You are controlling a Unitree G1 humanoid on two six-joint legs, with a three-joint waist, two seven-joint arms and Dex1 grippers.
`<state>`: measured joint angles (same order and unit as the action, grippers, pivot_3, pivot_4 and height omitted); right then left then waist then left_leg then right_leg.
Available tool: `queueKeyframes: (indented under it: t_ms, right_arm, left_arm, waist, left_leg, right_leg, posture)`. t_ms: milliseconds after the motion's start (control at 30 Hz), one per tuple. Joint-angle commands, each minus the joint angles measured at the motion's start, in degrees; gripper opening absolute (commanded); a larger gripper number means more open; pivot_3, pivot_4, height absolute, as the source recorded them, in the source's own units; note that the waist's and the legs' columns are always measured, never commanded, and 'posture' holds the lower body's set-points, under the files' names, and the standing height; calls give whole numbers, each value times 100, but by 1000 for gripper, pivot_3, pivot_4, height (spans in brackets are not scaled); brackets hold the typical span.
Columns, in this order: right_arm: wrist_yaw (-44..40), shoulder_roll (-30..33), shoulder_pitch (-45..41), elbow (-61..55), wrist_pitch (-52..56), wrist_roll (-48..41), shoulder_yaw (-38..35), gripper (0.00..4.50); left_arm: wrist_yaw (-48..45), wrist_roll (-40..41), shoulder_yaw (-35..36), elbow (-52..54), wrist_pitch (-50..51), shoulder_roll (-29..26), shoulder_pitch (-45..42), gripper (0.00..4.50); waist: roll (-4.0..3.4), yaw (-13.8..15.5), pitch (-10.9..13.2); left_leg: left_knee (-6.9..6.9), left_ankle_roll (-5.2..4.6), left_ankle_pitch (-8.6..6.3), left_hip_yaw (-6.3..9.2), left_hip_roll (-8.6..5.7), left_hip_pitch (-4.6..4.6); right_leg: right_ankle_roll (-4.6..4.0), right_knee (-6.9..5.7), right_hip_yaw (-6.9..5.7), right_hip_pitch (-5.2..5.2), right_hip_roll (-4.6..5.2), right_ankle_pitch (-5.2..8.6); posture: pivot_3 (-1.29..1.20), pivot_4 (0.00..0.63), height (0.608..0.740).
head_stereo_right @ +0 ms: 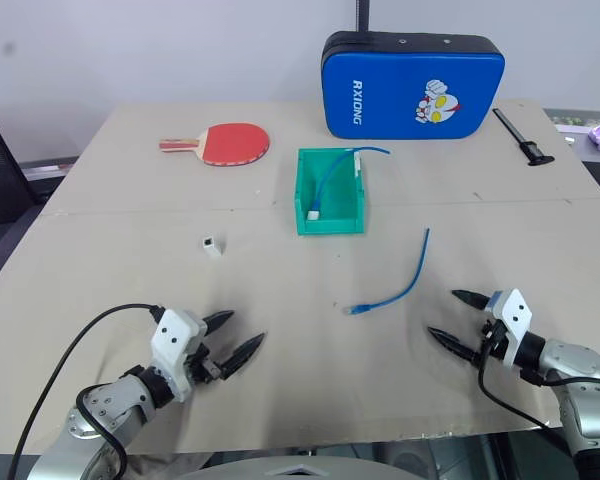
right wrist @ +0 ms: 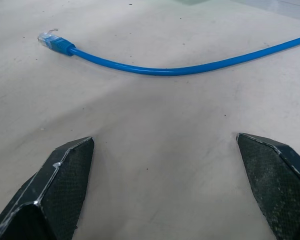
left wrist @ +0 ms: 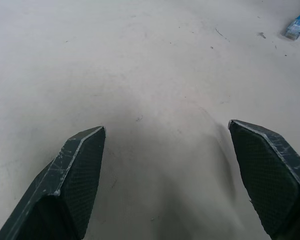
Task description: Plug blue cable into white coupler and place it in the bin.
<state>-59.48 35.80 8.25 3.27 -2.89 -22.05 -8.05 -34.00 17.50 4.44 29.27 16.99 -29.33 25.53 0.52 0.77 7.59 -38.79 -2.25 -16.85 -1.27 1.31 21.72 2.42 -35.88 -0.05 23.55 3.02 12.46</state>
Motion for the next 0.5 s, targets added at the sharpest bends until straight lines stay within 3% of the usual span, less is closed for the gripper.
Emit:
queueKeyframes:
  t_ms: [33,500]
  right_arm:
    - [-187,98,-53,55,-106,-122,-155,4481]
    - [-352,169,-240,311,-234,-52,-135,4481]
  left_arm:
    - [-30,-63,35,-37,-156,6,145,4027]
    - [-131,-64,6,-161,-474,21,180,4027]
  waist:
    - [0,0,0]
    - [4,1,24]
  left_leg:
    - [0,0,0,0,0,0]
    - [0,0,0,-2,0,1]
  right_leg:
    - [0,0,0,0,0,0]
    - [0,1,1,1,0,0]
  posture:
    - [0,150,728]
    - [0,150,728]
